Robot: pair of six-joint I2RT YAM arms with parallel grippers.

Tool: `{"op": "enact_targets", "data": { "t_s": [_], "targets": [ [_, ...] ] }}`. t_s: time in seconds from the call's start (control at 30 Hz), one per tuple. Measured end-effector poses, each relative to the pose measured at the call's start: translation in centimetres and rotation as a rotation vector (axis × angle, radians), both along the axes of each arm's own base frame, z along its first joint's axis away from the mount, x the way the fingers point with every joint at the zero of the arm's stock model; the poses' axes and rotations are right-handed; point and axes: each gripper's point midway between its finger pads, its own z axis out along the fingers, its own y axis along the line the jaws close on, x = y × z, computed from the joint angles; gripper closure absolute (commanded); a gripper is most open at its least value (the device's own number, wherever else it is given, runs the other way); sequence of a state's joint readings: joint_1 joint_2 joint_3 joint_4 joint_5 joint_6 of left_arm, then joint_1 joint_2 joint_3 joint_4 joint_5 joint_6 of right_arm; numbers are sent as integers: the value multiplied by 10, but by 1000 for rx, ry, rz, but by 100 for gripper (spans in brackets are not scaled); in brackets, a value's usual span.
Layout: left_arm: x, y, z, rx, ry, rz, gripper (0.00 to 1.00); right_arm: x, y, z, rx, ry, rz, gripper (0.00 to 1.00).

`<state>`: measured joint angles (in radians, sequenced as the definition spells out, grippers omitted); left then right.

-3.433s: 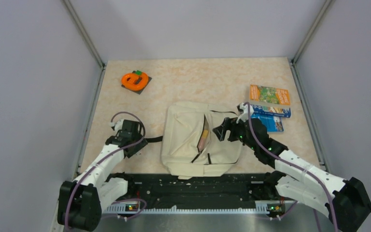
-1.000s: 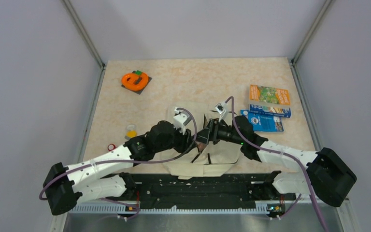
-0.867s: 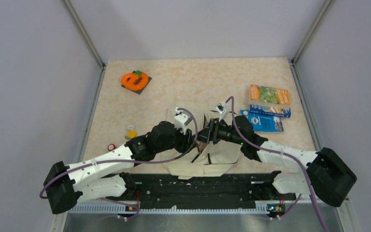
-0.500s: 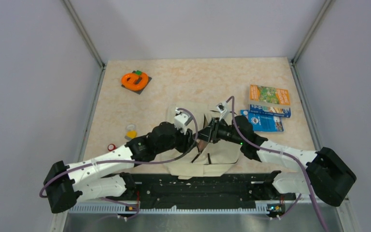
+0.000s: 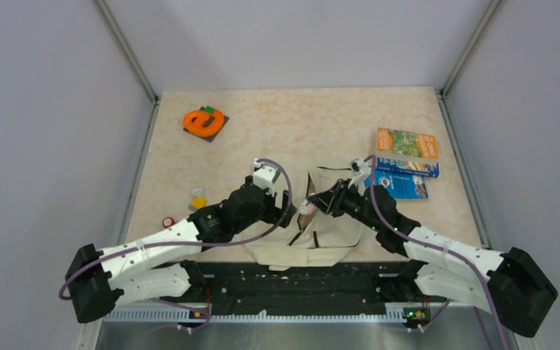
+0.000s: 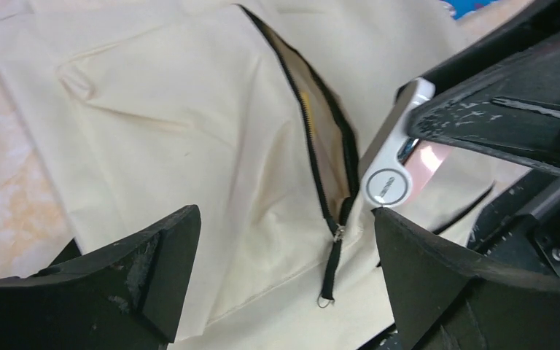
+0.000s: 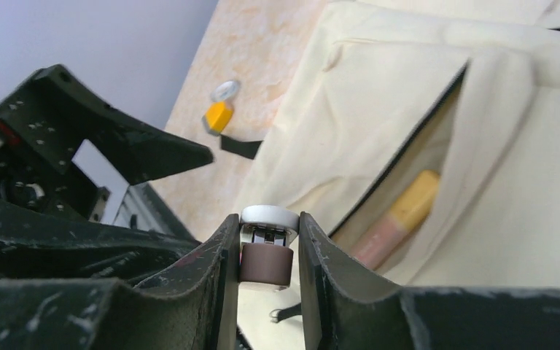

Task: Pack the student bag
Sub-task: Place the stationery in the student bag.

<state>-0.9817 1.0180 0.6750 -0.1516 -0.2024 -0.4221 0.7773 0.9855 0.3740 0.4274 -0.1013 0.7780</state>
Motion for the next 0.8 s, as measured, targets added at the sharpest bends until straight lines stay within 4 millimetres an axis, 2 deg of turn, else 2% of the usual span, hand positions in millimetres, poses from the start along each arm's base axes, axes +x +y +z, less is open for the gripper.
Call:
{"op": "enact_targets", "data": {
  "t_s": [0.07,0.23,0.3,0.6,0.8],
  "targets": [
    [4,7,-2,17,-1,46,6,5,-8,-7,-22,-8,-46,100],
    [10,23,-18,81,26,134,7,8,-24,-47,-107,44,-119,100],
    [12,26,-26,108,39,150,9,10,-27,-56,-131,58,-139,100],
    [20,30,-56,194,86,181,24,20,-28,-68,-159,58,-195,100],
    [26,29,-76,230,116,185,26,24,-25,-82,-174,81,-210,100]
  ]
}}
